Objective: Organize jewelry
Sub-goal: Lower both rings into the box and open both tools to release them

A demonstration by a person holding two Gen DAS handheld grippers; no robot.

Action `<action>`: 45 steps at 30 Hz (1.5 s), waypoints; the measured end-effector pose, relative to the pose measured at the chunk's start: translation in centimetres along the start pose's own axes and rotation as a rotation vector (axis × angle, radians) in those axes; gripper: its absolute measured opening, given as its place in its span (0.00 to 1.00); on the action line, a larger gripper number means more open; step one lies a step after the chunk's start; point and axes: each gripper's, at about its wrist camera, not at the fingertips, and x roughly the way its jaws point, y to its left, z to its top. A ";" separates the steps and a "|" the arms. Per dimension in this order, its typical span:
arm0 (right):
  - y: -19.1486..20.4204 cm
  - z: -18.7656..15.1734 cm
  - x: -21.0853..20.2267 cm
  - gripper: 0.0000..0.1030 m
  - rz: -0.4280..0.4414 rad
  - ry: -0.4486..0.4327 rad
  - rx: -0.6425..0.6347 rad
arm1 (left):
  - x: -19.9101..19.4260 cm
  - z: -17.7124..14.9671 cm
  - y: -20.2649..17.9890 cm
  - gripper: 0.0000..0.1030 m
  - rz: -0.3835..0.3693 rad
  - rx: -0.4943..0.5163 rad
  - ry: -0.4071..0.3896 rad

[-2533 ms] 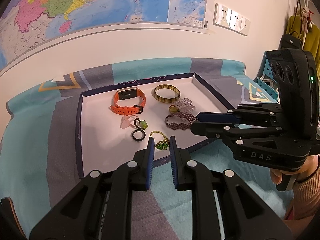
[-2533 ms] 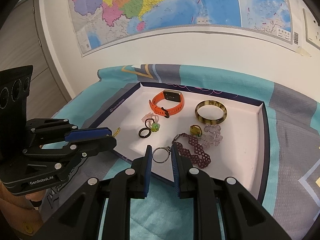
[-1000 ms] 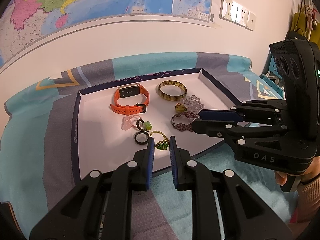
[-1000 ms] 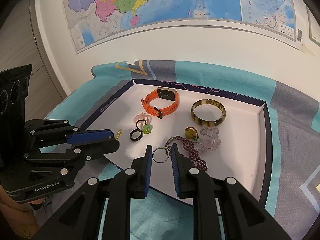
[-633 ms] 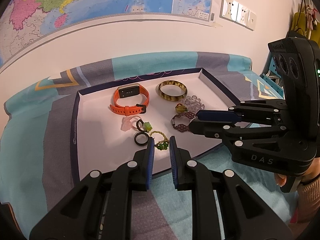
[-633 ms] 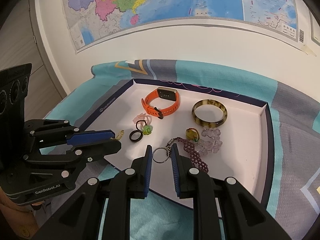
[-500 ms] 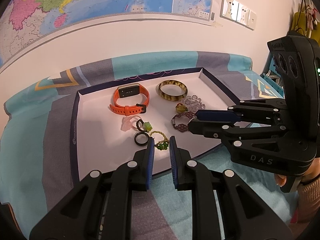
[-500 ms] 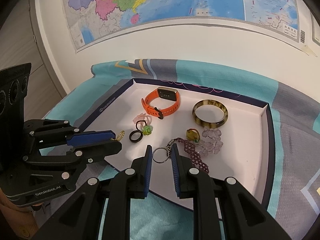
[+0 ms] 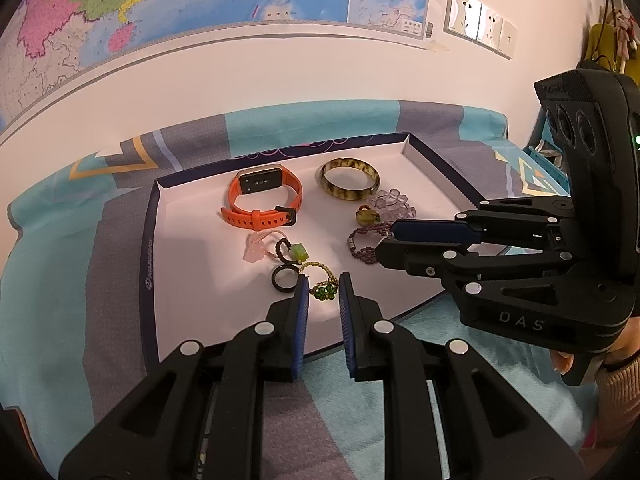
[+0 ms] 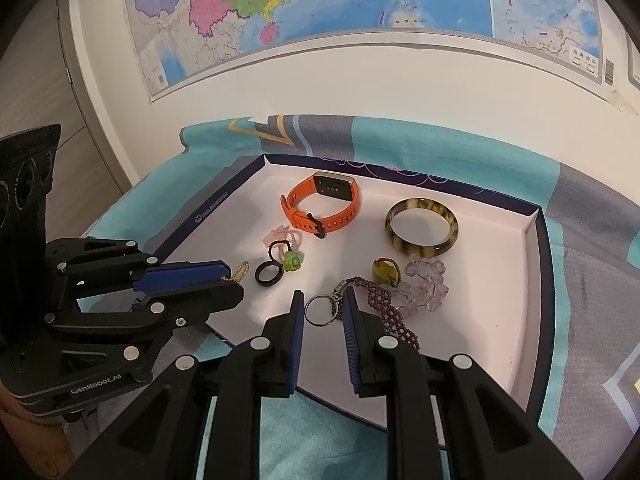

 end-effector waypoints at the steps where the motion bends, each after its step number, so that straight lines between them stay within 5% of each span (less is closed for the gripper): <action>1: 0.0 0.0 0.0 0.17 -0.001 0.001 0.000 | 0.1 0.0 0.0 0.15 0.000 -0.001 0.001; 45: -0.4 0.0 1.5 0.17 -0.023 0.036 0.007 | 1.7 -0.1 0.7 0.15 0.018 -0.019 0.041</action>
